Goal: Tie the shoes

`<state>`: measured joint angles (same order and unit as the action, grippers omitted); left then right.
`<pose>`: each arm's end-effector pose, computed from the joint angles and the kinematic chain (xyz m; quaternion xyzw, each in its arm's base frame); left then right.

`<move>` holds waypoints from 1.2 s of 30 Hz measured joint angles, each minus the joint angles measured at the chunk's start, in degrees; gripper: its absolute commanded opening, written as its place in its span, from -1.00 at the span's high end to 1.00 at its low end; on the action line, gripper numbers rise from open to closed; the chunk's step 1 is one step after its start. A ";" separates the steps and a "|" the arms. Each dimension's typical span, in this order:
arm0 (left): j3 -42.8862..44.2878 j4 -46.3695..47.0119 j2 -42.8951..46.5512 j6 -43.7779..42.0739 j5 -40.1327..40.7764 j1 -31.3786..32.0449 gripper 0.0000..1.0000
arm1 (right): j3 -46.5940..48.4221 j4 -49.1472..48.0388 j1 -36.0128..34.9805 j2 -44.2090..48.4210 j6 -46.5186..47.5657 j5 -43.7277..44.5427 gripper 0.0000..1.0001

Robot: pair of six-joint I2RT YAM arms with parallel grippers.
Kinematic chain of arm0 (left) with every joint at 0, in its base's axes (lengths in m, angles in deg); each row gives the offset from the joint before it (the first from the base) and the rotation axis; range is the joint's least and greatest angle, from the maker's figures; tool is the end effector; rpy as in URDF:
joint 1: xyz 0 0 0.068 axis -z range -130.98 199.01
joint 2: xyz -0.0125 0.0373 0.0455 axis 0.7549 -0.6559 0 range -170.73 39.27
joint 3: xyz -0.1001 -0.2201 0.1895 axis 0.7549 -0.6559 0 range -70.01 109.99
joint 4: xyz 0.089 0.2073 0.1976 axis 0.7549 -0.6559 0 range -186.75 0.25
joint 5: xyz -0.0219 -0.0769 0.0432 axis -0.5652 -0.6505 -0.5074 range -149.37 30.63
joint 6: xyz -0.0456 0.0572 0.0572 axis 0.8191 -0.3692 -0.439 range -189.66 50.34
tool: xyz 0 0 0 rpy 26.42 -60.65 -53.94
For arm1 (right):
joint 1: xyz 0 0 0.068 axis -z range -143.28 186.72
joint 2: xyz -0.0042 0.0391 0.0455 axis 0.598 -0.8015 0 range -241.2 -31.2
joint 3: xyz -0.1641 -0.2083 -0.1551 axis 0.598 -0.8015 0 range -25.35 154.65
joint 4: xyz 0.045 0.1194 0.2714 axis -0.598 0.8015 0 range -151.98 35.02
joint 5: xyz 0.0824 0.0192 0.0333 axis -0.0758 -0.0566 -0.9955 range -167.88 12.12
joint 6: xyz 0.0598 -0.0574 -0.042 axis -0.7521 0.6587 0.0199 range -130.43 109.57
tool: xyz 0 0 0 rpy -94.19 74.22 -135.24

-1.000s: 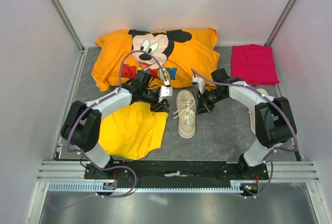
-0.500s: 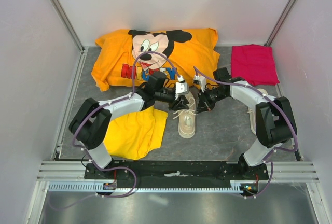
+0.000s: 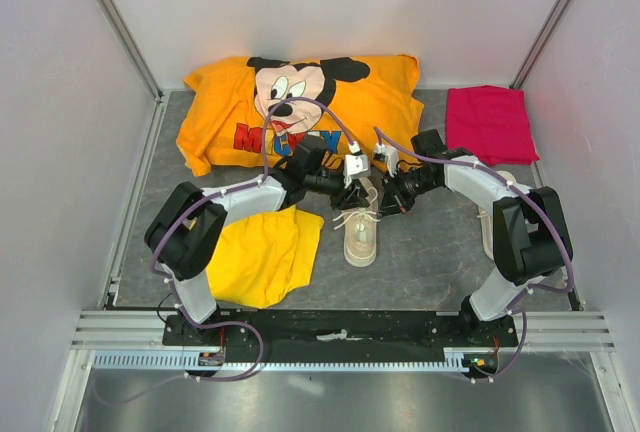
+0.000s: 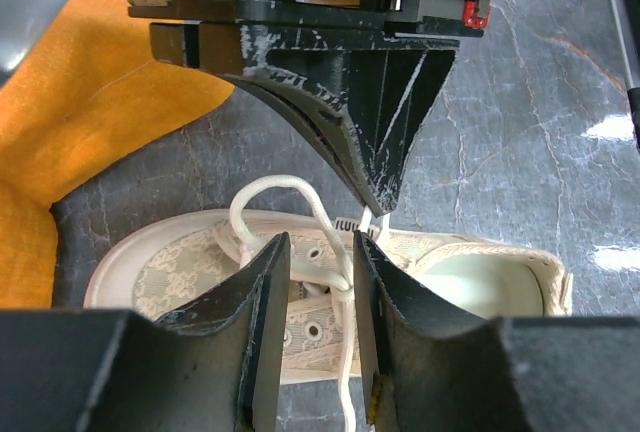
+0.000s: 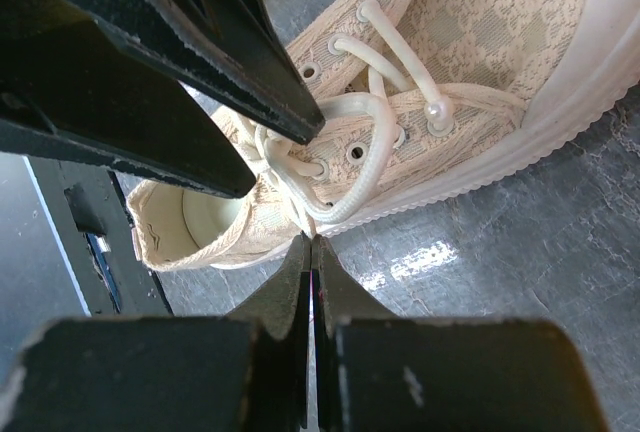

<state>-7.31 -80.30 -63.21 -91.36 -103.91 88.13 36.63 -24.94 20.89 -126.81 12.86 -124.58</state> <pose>0.3183 -0.3344 0.2017 0.5689 0.5969 -0.3947 0.4053 0.3334 0.1577 0.1791 -0.3658 0.8305 0.3799 0.1792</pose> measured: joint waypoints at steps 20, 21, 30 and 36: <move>0.81 -3.34 -1.88 0.37 -0.57 -0.07 0.97 | 0.00 -0.24 0.00 0.15 -0.63 0.00 1.00; 0.81 -3.34 -1.88 0.76 -0.61 -0.28 0.97 | 0.00 -0.24 0.00 0.20 -0.63 0.00 1.00; 0.83 -3.37 -1.88 2.49 -1.25 -1.16 0.44 | 0.00 -1.07 0.00 0.33 -1.40 -0.02 1.00; 1.53 -3.74 -1.99 2.54 -1.22 -1.09 0.74 | 0.00 -1.51 0.00 0.33 -1.77 -0.04 1.00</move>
<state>-5.78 -84.04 -65.20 -88.82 -105.13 87.04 36.63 -26.45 20.89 -126.48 11.09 -124.62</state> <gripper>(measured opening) 0.262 0.007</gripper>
